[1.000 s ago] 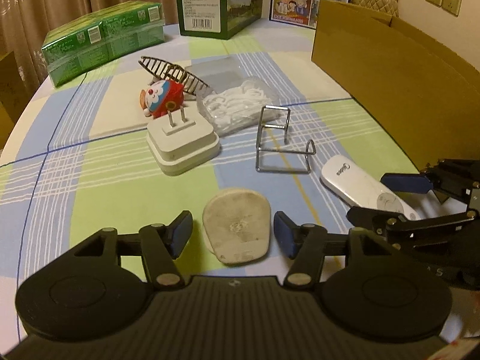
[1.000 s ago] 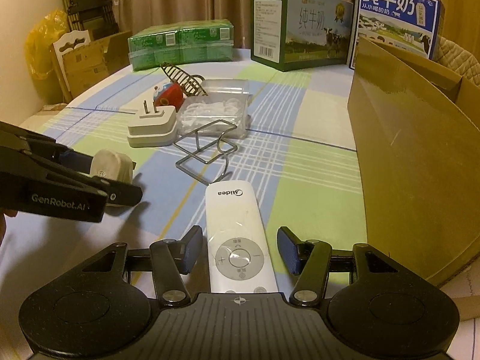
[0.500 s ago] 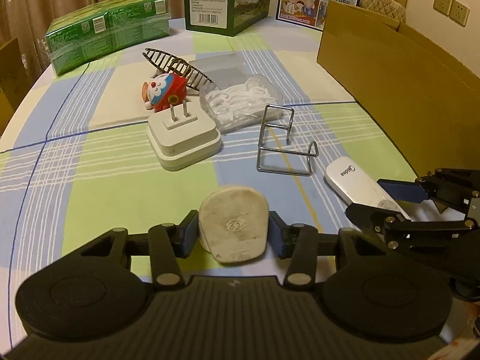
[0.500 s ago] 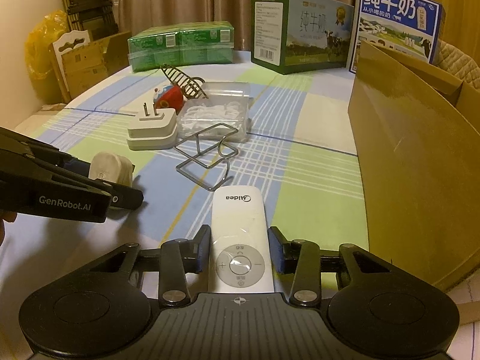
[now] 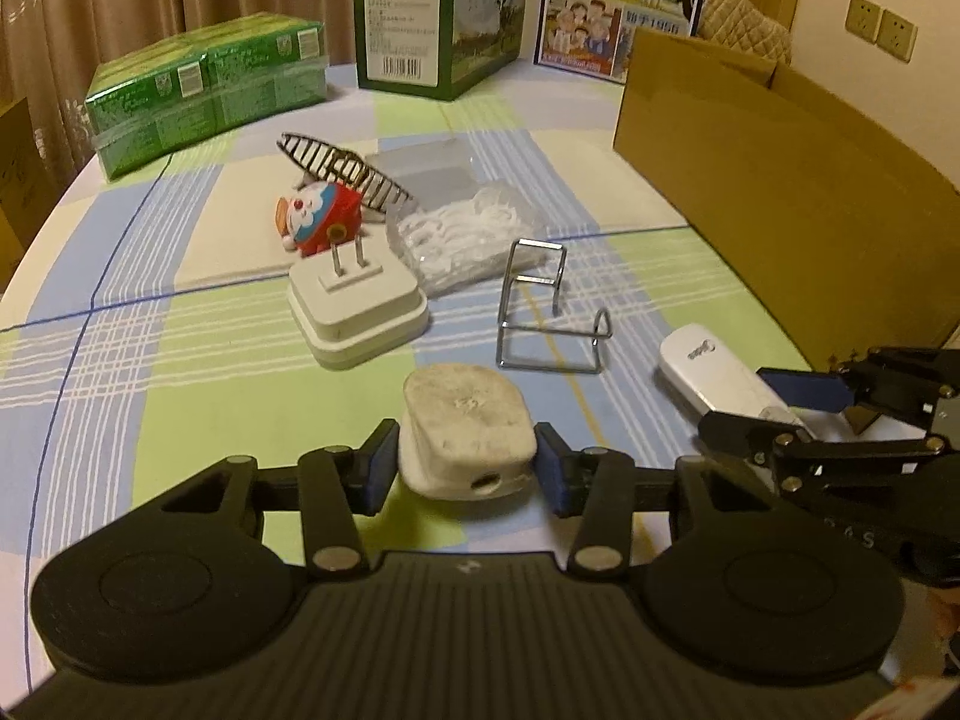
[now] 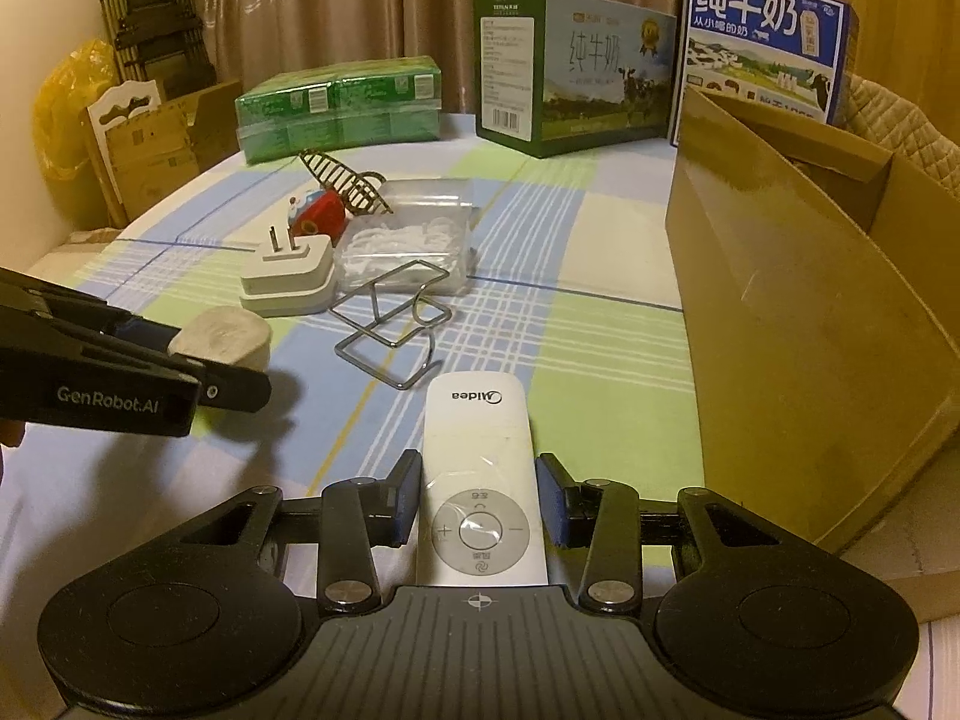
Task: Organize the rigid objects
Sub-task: 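Lift the plug adapter and the remote toward the cardboard box with both tools, then lower the plug adapter into the box with the left tool, then open the left tool to release the plug while the right tool holds the remote over the box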
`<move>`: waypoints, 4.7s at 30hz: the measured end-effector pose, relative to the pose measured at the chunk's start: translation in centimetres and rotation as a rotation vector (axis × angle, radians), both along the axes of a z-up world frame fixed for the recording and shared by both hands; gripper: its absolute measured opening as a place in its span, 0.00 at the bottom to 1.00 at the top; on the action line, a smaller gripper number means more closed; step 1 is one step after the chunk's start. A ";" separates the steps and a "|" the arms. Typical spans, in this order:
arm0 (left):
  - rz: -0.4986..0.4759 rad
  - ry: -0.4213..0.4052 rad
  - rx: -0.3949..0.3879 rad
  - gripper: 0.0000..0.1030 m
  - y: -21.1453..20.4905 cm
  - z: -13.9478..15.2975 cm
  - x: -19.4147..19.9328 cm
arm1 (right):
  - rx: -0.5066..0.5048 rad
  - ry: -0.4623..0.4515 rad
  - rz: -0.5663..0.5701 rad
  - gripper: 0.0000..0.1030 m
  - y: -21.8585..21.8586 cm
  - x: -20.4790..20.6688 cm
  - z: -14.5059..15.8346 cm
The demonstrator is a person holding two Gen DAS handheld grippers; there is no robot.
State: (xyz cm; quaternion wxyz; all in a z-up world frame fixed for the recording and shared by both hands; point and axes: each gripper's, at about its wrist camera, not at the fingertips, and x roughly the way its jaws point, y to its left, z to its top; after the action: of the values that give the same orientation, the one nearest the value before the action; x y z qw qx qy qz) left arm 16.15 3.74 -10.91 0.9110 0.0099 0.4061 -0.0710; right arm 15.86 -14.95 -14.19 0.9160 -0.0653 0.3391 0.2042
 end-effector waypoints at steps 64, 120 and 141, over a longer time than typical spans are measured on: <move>0.069 -0.087 -0.028 0.39 -1.1 4.2 -2.5 | 0.019 -0.088 -0.042 0.36 -1.1 -2.8 5.2; -0.358 -0.098 0.019 0.39 -24.3 11.1 5.3 | 0.111 -0.076 -0.340 0.36 -23.0 2.4 12.9; -0.335 -0.091 0.068 0.39 -24.3 10.3 5.9 | 0.125 -0.069 -0.354 0.36 -23.4 2.9 12.5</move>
State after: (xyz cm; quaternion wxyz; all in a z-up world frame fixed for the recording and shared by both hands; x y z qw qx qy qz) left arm 22.02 -20.52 -0.60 0.9030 0.1117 0.3594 -0.2074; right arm 18.72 -38.33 -1.65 0.9509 0.0452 0.3006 0.0582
